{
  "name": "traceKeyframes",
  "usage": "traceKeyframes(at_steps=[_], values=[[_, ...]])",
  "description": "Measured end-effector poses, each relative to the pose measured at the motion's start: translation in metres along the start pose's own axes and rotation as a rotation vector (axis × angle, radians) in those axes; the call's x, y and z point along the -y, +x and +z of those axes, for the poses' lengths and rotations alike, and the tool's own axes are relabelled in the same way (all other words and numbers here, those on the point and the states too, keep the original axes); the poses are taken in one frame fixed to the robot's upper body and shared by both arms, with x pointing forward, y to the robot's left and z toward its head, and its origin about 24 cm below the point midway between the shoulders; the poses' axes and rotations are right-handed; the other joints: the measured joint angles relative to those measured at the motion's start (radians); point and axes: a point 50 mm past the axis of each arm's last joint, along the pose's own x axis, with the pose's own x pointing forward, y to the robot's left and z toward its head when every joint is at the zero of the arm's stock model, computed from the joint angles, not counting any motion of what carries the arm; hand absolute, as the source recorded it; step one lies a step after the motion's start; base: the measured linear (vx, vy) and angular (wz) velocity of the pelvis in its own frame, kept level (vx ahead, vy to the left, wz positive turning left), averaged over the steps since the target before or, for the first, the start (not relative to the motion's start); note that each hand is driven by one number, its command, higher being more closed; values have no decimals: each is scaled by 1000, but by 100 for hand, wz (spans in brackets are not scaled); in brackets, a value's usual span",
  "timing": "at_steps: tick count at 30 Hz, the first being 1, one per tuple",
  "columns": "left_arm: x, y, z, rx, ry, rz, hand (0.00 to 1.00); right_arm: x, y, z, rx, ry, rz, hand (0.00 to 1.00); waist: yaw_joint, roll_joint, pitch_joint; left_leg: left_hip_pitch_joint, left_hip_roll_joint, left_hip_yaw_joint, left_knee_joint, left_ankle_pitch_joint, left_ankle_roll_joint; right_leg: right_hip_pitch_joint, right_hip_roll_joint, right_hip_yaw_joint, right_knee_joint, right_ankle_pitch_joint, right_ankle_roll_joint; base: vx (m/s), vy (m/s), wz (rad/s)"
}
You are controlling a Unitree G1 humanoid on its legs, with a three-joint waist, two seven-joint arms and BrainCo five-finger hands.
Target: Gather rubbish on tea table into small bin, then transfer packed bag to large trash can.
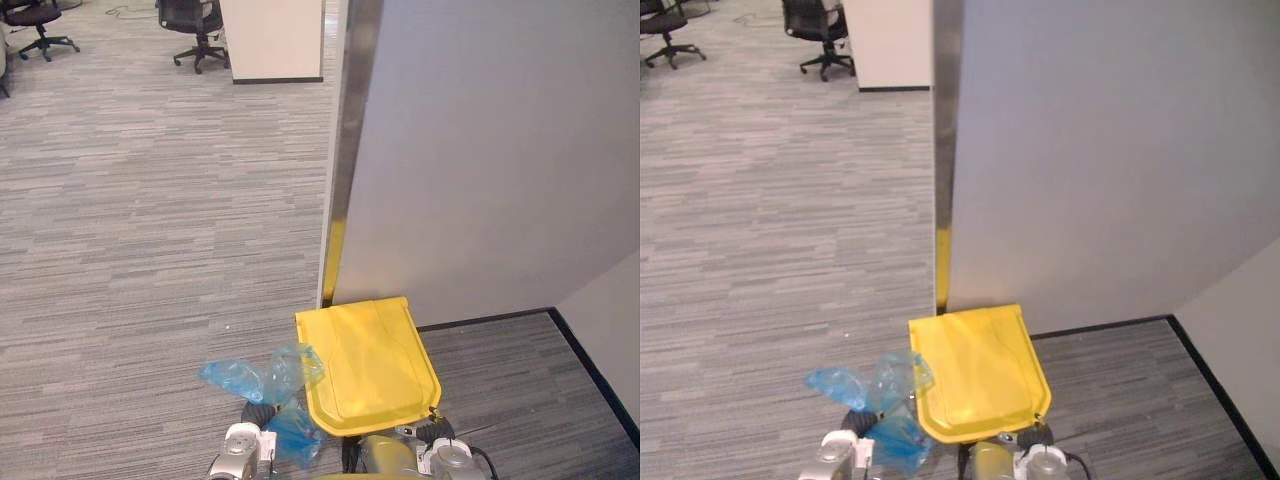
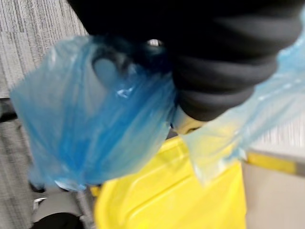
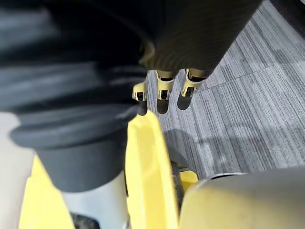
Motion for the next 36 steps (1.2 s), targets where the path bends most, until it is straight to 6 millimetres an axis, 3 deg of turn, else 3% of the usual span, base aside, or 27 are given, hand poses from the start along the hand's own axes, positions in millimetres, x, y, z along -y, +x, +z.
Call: traceKeyframes(at_steps=[2,3,5,6,7,9,10,11,13,15,17,18,19,20,21,22,23,24,25,26,29,36], values=[[-3,0,-1,-5,4,7,100,2,-1,-2,0,12,-6,0,-7,-17,1,-27,6,-3,0,22,-5,-23,-55,-16,227,-103,-14,-220,-102,24],[-3,0,-2,-10,4,8,100,3,-1,-4,-3,13,-9,0,-5,-16,0,-32,14,-5,2,28,-11,-14,-69,-18,281,-126,-9,-164,-164,18],[-7,-2,-7,-24,7,17,100,2,-4,-15,-31,6,-4,0,4,-33,-16,-56,31,-5,5,65,-35,97,-173,4,337,-177,53,-155,-251,2],[-9,-2,-9,-28,9,22,100,1,-5,-17,-39,0,3,0,7,-42,-22,-68,32,-5,9,74,-40,112,-188,17,312,-196,88,-128,-269,-18],[-13,-2,-10,-34,16,31,100,0,-5,-18,-46,0,9,0,15,-57,-30,-90,30,-1,8,99,-48,113,-174,24,256,-220,120,-133,-246,-24],[-6,-3,-15,-61,11,13,100,11,-2,-18,-47,-22,-15,0,20,-14,-48,-127,41,-13,-63,164,-10,143,-100,43,66,-209,104,-195,-228,-23],[-1,-3,-12,-52,0,0,100,23,0,-20,-62,-45,-39,0,26,18,-56,-156,47,-36,-105,209,-40,150,-70,52,-53,-191,74,-233,-181,-17],[1,-2,-12,-50,1,-7,100,27,0,-21,-68,-53,-49,0,26,34,-56,-165,55,-42,-123,224,-45,149,-56,54,-89,-175,53,-213,-142,-11],[3,-2,-11,-47,16,-16,100,35,2,-20,-70,-65,-67,0,28,64,-42,-175,61,-84,-153,253,-61,152,-23,48,-145,-122,40,-226,-72,-4],[-1,-2,-11,-47,24,-2,100,39,2,-19,-68,-61,-87,0,25,79,-30,-188,76,-110,-182,305,-83,151,-3,27,-188,-75,25,-306,-40,10],[-6,-3,-13,-49,25,7,100,37,3,-18,-69,-41,-86,0,22,72,-28,-201,79,-140,-241,341,-101,150,-3,1,-240,-38,12,-292,-4,34],[-10,-2,-10,-44,30,14,100,30,1,-20,-77,-17,-74,0,16,34,-12,-211,62,-136,-212,308,-100,150,-33,-23,-288,-1,-4,-281,14,34],[-11,-1,-7,-33,31,16,100,28,1,-21,-79,-7,-73,0,14,18,-2,-222,57,-135,-171,297,-81,150,-44,-31,-295,7,-6,-231,16,23],[-16,1,0,-10,31,29,100,27,1,-20,-78,11,-75,0,20,-9,10,-244,27,-123,37,236,-23,155,-86,-44,-314,34,-1,-197,29,5],[-16,0,-4,-20,28,30,100,28,0,-23,-82,8,-77,0,20,-3,6,-227,33,-110,156,149,-16,170,-87,-48,-348,49,19,-242,71,1],[-15,-1,-6,-26,26,27,100,29,-1,-25,-86,6,-80,0,18,10,-1,-210,40,-110,162,111,-22,170,-79,-48,-364,56,27,-167,169,-6],[-9,-3,-12,-43,17,14,100,38,-1,-28,-86,4,-100,0,14,67,-29,-167,64,-111,76,17,-38,168,-46,-48,-397,78,58,-127,234,-22],[-12,-4,-16,-53,24,19,100,38,0,-27,-89,1,-97,0,12,51,-30,-159,42,-81,24,25,-40,174,-58,-36,-427,116,78,-96,207,-19],[-14,-4,-18,-60,29,24,100,36,-1,-28,-91,3,-93,0,12,54,-28,-151,26,-79,5,39,-41,182,-68,-35,-440,119,81,-35,162,-10],[-21,-6,-22,-71,40,36,100,32,-3,-33,-107,7,-86,0,2,29,-31,-118,-17,-79,-68,85,-29,203,-92,-32,-467,124,91,-30,108,25],[-23,-5,-20,-67,73,32,100,31,-5,-39,-123,6,-83,0,-16,23,-37,-117,-60,-105,-116,114,-10,204,-122,-28,-473,142,91,-33,91,33],[-25,-7,-28,-95,82,37,100,35,-4,-42,-145,-7,-87,0,-9,34,-40,-99,-47,-126,-119,118,-15,222,-95,-23,-474,148,87,79,-23,9]])
